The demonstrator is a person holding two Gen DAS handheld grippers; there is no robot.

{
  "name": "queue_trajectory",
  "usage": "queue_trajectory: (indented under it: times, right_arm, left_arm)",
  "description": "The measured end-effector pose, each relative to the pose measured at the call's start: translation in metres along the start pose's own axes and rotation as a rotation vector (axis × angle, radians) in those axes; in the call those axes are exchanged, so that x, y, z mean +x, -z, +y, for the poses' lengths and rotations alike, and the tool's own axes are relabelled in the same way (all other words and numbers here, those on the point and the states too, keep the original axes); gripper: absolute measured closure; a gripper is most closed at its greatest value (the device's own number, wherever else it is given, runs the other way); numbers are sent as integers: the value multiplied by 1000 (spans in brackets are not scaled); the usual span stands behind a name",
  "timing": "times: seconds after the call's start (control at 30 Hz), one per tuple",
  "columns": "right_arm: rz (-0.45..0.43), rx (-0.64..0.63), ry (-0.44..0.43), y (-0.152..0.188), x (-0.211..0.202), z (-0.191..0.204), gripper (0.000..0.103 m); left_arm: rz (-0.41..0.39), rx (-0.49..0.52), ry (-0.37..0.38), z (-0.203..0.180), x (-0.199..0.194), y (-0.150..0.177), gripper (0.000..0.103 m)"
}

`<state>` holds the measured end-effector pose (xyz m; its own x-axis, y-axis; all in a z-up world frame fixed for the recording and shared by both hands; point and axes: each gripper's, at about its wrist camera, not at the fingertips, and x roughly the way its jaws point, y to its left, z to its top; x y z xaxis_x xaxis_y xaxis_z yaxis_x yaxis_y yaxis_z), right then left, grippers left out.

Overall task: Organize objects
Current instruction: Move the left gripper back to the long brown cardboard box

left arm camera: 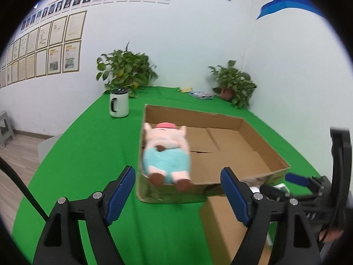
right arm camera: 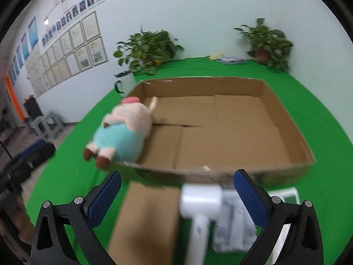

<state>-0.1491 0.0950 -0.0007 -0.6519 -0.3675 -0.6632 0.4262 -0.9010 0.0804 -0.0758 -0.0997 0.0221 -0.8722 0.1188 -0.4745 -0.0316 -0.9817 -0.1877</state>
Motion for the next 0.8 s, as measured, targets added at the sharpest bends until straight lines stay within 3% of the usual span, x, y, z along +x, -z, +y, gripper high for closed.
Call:
queue_trajectory:
  times: [0.3,0.5,0.8]
  right_arm:
    - [-65,3,87,68,-78,-35,1]
    - [-79,-7,85,81,-110,-43,1]
    - [-52,-16,74,96,-119,-45,1]
  left_arm:
    - [28,-1,85,-44,-28,21,24]
    - [30,29,103,-66,-40,29,24]
    - [34,13,95,-70,-46,42,24]
